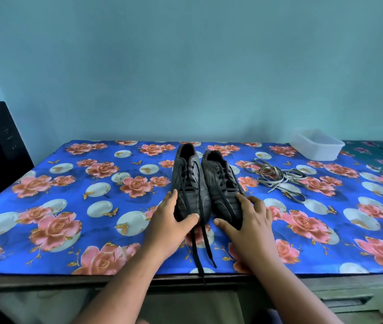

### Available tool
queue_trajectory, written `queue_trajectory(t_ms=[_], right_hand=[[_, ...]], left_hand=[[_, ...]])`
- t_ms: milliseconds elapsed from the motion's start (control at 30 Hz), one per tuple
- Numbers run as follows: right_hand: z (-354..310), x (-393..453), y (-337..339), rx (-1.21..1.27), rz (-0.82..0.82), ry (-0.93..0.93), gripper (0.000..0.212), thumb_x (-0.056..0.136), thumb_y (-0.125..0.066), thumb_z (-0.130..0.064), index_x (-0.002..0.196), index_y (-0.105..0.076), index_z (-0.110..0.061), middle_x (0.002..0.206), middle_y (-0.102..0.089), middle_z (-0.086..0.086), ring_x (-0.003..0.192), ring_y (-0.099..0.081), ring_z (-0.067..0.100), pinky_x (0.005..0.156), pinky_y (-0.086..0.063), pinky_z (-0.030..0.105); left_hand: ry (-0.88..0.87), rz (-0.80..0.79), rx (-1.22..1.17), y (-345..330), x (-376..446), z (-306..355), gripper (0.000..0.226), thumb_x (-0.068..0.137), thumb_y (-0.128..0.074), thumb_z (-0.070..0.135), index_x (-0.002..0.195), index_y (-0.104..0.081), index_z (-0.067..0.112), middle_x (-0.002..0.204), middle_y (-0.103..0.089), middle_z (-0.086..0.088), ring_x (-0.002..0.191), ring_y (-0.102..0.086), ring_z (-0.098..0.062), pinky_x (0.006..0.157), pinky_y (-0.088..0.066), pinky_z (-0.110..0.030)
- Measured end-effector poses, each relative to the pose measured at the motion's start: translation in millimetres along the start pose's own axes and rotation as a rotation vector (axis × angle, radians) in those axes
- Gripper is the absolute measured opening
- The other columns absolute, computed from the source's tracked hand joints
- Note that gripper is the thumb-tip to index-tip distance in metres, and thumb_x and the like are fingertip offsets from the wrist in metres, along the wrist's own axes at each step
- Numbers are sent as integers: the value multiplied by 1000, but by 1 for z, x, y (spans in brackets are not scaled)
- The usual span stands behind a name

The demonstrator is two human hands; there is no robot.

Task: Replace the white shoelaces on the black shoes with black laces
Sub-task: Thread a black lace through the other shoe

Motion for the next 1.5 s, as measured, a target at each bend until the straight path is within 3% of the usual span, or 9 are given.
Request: queue_trajectory(t_ms=[467,767,900,933,1033,1167,1300,1400,1500], right_hand=[[-2,-7,-7,-173,-9,77,74,92,-62,-50,155,-31,-26,154,-30,8,137,-23,31,118,-29,48],[-5,-9,-7,-245,-4,59,78,89,-57,-65,154,-30,-32,157,-30,6,143,-28,32,115,-32,49],[-14,-10,1,-231,74,85,60,89,-54,-68,140,-48,-38,147,-42,-2,137,-36,26,111,-30,54],[-18,-9,5,-214,118,120,50,90,-54,-65,133,-55,-38,140,-49,-5,132,-40,25,108,-31,54],[-37,7,12,-166,182,242,21,95,-58,-52,109,-67,-38,116,-64,-15,116,-47,20,97,-32,47],[-70,47,8,-122,152,361,12,96,-63,-42,100,-73,-37,107,-70,-15,110,-51,20,85,-24,36],[-93,91,-12,-175,117,455,15,94,-65,-45,99,-77,-37,99,-73,-14,106,-53,21,86,-31,41],[-99,117,-24,-246,90,472,15,92,-67,-47,100,-77,-39,90,-71,-12,107,-52,20,86,-28,39],[-102,133,-30,-281,33,502,16,91,-67,-47,104,-76,-42,93,-70,-12,112,-50,19,89,-23,38]], left_hand=[[-54,3,111,-2,-2,1,87,92,-66,50,162,-19,28,169,-16,8,155,-16,-9,123,-23,-33],[-56,13,88,-3,-1,-1,87,92,-65,51,162,-20,27,169,-16,6,155,-14,-10,124,-21,-35],[-51,19,38,-2,1,-1,89,89,-69,52,161,-24,25,167,-24,5,154,-21,-13,125,-25,-40],[-22,-4,-28,-1,3,-2,92,85,-71,56,160,-27,27,164,-32,2,150,-32,-17,120,-35,-43],[67,-21,-306,11,12,0,80,87,-74,52,154,-36,28,140,-58,-6,103,-70,-19,72,-62,-34],[-43,125,-133,42,48,9,50,96,-69,33,143,-52,26,137,-56,1,118,-57,-13,101,-50,-37],[-117,109,-11,50,88,16,33,95,-70,28,128,-63,26,121,-64,6,96,-62,-12,83,-49,-31],[-178,24,29,44,112,15,36,97,-68,28,133,-61,29,126,-59,9,101,-61,-10,85,-48,-30],[-208,-73,-26,39,133,11,38,104,-57,16,136,-60,35,123,-58,4,84,-56,-7,75,-44,-27]])
Point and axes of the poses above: each hand's wrist, its own x-axis towards the middle knuckle, its own y-axis out of the back of the hand, z = x × y, the point moved 4 cm from there along x, towards the middle knuckle
